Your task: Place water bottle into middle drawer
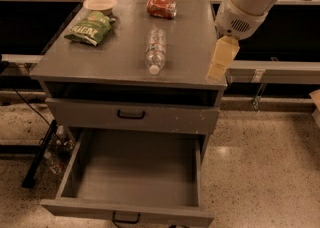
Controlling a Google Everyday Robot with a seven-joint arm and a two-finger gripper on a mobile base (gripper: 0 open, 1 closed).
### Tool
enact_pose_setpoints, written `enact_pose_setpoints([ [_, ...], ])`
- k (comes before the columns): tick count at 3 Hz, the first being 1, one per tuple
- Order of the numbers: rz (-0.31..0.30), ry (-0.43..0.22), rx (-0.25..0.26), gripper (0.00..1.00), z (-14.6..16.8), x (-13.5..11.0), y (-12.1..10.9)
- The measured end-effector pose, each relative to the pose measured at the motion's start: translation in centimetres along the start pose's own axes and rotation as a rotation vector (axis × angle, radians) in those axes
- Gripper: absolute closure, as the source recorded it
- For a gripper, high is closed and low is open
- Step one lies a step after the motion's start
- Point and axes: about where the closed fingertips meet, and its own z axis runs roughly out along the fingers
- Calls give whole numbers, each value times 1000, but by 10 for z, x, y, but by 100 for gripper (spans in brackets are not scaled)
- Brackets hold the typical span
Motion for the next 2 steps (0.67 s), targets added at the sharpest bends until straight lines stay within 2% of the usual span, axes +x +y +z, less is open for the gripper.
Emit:
enact_pose_setpoints([
  [1,-44,-48,-16,0,3,-9,1],
  [2,-84,-129,-72,0,6,-13,1],
])
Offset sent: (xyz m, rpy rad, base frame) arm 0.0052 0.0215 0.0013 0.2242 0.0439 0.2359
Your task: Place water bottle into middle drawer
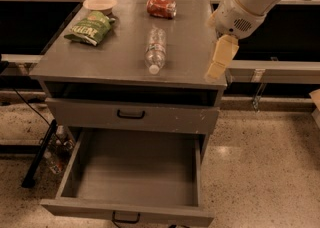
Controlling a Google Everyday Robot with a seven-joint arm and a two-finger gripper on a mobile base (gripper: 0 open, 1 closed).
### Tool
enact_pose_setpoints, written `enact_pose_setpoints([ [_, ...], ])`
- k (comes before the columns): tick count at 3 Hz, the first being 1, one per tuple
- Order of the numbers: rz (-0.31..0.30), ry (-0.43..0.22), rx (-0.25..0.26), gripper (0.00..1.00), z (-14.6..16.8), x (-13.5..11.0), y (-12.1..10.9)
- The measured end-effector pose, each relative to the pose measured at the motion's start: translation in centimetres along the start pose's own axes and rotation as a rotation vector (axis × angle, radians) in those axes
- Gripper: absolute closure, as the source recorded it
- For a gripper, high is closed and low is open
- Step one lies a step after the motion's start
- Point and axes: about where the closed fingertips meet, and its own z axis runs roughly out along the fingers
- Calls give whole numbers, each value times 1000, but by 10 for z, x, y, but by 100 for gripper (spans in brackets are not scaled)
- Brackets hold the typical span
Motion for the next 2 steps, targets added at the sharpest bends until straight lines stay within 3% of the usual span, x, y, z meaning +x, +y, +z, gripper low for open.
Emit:
enact_pose_setpoints([
  [1,-11,-26,-15,0,1,-2,-1],
  [2,-47,-40,18,0,8,-9,-14],
])
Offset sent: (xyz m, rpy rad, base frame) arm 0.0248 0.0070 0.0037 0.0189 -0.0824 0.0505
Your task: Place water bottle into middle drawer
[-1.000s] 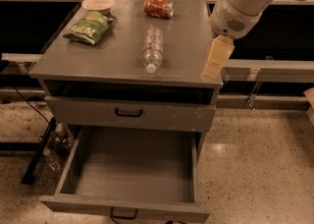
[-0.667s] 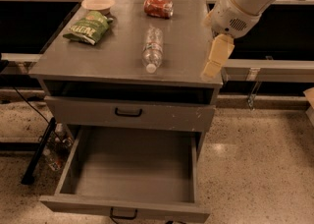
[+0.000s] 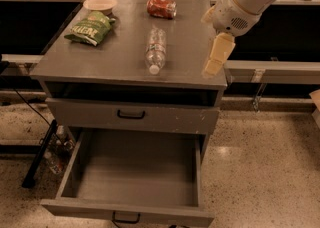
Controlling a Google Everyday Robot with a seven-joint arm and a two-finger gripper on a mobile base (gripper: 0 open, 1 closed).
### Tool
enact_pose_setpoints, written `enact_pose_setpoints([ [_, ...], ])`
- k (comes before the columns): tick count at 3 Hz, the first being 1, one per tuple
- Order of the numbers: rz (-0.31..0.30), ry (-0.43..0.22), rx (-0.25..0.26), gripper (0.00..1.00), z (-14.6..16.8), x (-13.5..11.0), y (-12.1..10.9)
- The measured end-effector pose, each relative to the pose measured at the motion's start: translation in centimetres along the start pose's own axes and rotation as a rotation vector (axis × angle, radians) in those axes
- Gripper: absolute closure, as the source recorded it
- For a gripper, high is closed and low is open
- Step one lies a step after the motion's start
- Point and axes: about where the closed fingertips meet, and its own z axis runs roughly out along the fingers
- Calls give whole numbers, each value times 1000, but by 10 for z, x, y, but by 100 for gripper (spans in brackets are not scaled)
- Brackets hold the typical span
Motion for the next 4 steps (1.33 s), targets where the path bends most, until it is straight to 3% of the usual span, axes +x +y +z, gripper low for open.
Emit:
enact_pose_setpoints([
  [2,-79,-56,6,0,28,-27,-36],
  [4,-149,-99,-29,0,52,-46,-52],
])
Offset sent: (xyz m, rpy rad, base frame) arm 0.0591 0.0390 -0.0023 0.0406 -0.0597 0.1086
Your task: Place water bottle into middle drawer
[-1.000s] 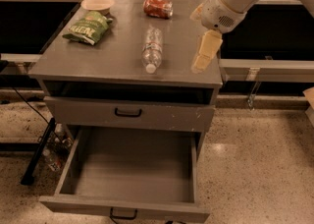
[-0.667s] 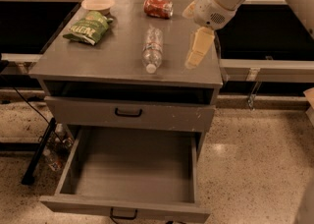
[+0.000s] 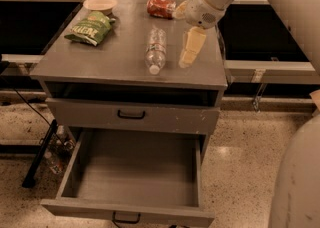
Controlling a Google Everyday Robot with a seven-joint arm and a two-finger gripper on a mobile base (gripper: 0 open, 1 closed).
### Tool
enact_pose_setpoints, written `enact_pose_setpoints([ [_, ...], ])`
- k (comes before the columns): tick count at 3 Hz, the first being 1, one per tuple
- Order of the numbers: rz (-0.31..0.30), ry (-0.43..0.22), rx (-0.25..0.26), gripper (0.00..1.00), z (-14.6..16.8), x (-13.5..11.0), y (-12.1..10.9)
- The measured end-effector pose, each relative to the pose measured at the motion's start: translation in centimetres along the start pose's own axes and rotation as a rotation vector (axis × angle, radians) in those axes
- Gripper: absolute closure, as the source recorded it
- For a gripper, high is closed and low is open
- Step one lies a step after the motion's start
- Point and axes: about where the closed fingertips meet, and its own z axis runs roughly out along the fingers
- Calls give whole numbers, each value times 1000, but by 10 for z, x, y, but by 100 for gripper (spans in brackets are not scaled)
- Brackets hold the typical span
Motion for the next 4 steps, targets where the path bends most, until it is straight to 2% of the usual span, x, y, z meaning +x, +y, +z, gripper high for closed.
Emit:
enact_pose_setpoints([
  [2,8,15,12,0,3,3,-1],
  [3,37,17,36,0,16,14,-17],
  [4,39,-1,42,0,27,19,-31],
])
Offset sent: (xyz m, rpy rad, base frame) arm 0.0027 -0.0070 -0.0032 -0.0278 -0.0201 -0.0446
